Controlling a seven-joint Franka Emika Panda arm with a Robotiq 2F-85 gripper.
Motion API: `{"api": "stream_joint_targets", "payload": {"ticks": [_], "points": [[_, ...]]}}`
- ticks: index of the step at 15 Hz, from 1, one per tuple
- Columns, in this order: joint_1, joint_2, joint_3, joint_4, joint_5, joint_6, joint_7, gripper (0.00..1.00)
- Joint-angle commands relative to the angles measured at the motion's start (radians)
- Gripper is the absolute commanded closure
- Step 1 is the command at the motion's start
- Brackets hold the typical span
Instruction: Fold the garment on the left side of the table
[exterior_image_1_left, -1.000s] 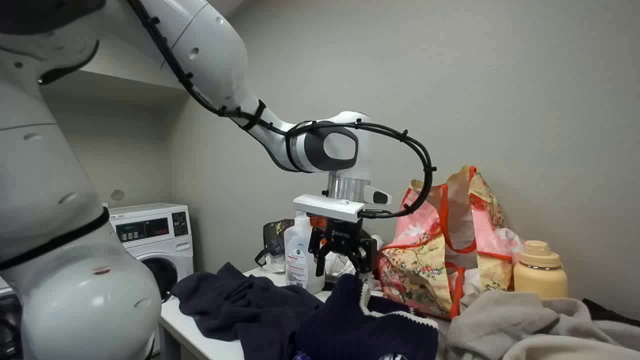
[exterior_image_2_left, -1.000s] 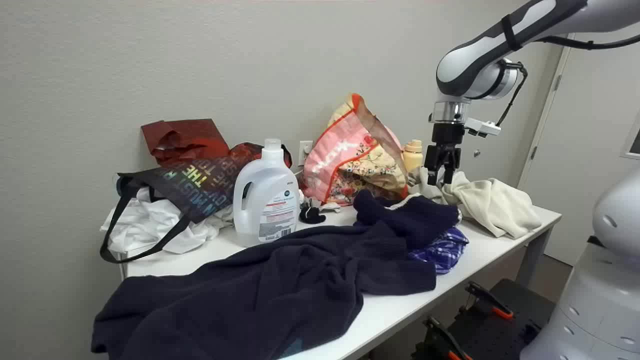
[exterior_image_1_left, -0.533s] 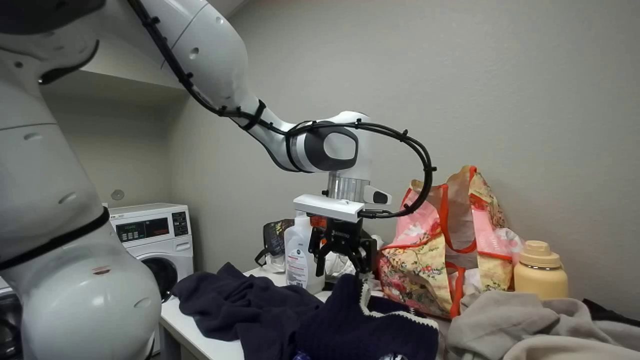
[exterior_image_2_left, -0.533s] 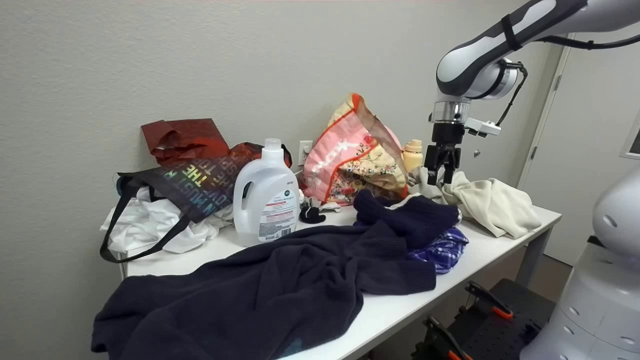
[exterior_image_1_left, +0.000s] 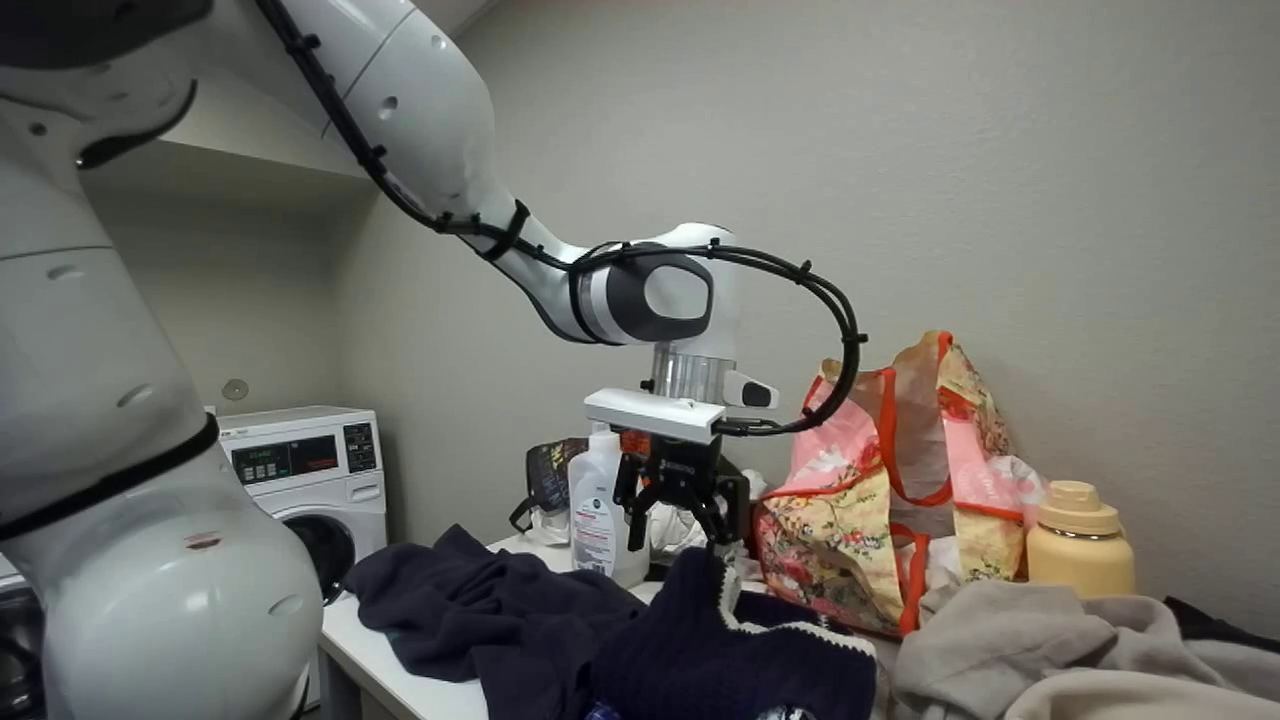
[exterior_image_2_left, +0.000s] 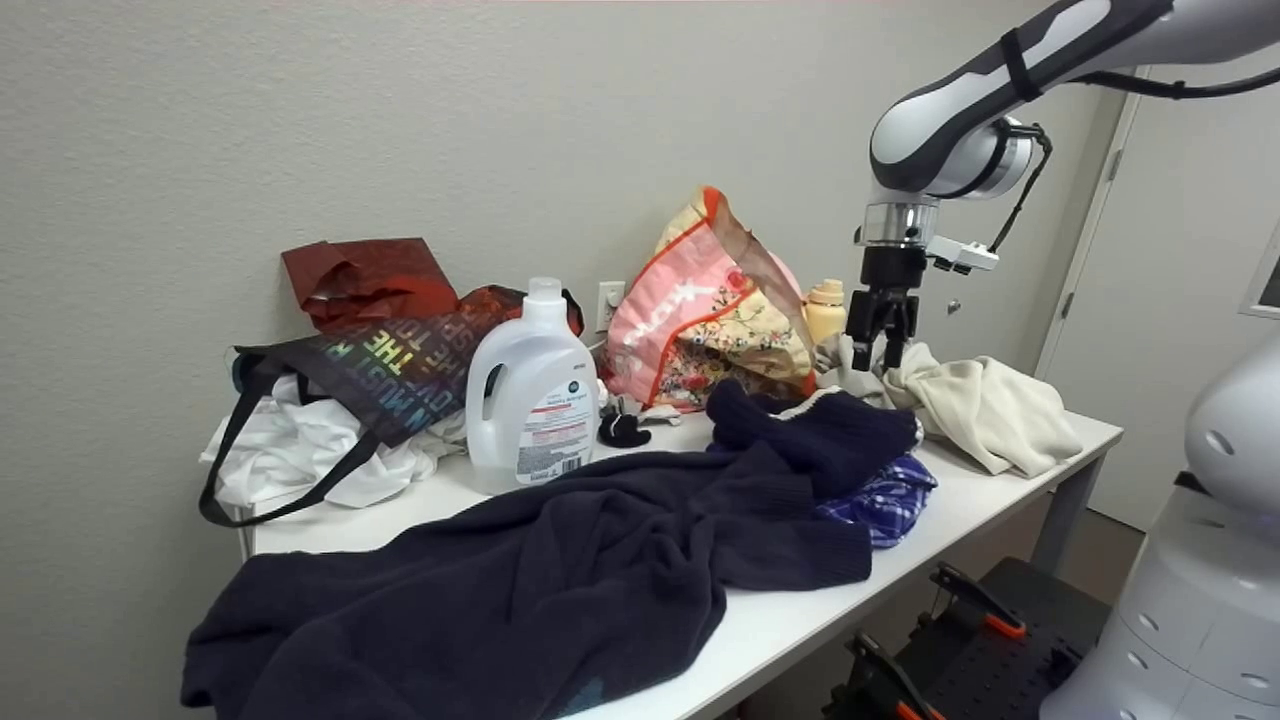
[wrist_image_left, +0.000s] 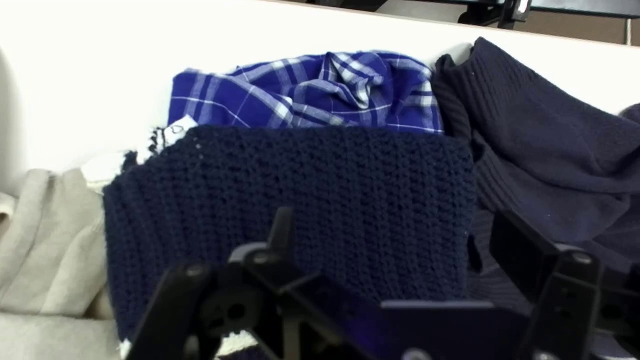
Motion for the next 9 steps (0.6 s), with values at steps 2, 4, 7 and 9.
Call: {"api": "stream_joint_targets", "payload": {"ticks": [2, 4, 7, 9], "points": [[0.053, -0.029, 0.095, -0.045, 0.047, 0.010, 0.027, 0.00], [0.094, -0.036, 0.148, -0.065, 0.074, 0.007, 0.036, 0.00], [0.160, -0.031, 0.233, -0.077, 0.109, 0.013, 0.092, 0.00], [0.203, -0.011, 0.288, -0.069, 0.145, 0.027, 0.163, 0.00]]}}
